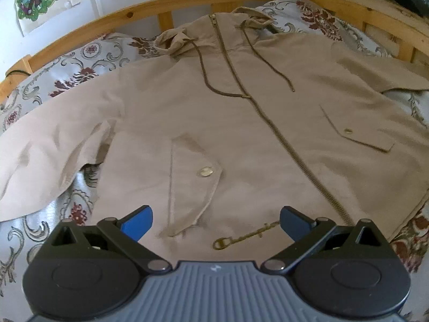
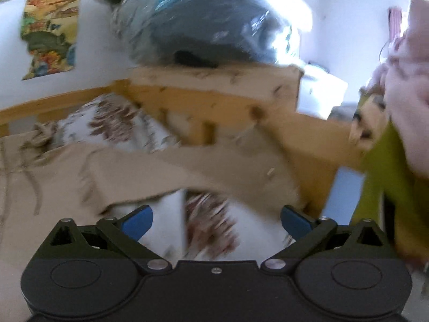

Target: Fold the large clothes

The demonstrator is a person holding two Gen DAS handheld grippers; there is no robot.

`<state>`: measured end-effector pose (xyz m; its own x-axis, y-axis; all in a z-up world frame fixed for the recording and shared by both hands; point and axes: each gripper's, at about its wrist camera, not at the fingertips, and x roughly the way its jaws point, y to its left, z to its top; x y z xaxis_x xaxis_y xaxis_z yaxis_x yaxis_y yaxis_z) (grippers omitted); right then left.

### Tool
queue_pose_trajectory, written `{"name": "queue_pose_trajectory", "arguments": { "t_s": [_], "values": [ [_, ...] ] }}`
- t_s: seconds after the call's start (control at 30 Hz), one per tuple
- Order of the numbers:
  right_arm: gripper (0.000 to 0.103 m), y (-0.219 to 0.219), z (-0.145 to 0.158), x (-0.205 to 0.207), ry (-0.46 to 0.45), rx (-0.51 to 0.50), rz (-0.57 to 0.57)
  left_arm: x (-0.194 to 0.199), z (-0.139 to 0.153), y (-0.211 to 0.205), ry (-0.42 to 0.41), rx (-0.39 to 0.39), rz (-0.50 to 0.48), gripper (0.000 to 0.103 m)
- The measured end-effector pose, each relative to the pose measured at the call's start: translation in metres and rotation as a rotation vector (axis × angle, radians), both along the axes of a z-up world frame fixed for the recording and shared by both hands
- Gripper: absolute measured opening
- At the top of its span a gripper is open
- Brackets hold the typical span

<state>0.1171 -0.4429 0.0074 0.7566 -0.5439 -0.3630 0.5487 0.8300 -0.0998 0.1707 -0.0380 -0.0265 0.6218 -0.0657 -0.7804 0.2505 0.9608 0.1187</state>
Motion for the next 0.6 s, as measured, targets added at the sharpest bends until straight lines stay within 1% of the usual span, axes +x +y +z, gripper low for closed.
{"name": "queue_pose_trajectory", "arguments": {
  "t_s": [0.13, 0.23, 0.3, 0.33, 0.4, 0.43, 0.47, 0.5, 0.53, 0.6],
  "values": [
    [0.089, -0.024, 0.008, 0.026, 0.027, -0.170, -0.008, -0.001, -0.001, 0.005, 0.007, 0.005, 0.004, 0.102],
    [0.082, -0.040, 0.009, 0.049, 0.071, -0.264, -0.017, 0.000, -0.001, 0.008, 0.007, 0.004, 0.010, 0.102],
    [0.069, -0.051, 0.007, 0.064, 0.113, -0.306, -0.012, 0.000, -0.001, 0.009, 0.004, 0.012, 0.012, 0.102],
    [0.066, -0.052, 0.005, 0.070, 0.135, -0.324, -0.010, 0.000, -0.001, 0.010, 0.003, 0.016, 0.013, 0.102],
    [0.055, -0.057, 0.000, 0.084, 0.181, -0.365, -0.014, 0.001, -0.001, 0.011, 0.003, 0.017, 0.015, 0.102],
    [0.053, -0.061, -0.003, 0.091, 0.207, -0.376, -0.020, 0.001, -0.002, 0.011, 0.002, 0.018, 0.018, 0.102],
    [0.048, -0.064, -0.006, 0.096, 0.229, -0.379, -0.028, 0.001, -0.002, 0.012, 0.003, 0.019, 0.020, 0.102],
    [0.039, -0.066, -0.007, 0.099, 0.240, -0.382, -0.026, 0.001, -0.002, 0.012, 0.003, 0.019, 0.022, 0.102],
    [0.033, -0.067, -0.010, 0.101, 0.248, -0.390, -0.025, 0.001, -0.002, 0.012, 0.004, 0.019, 0.022, 0.102],
    [0.008, -0.066, -0.010, 0.103, 0.252, -0.416, -0.026, 0.001, -0.001, 0.013, -0.001, 0.018, 0.020, 0.102]
  ]
}}
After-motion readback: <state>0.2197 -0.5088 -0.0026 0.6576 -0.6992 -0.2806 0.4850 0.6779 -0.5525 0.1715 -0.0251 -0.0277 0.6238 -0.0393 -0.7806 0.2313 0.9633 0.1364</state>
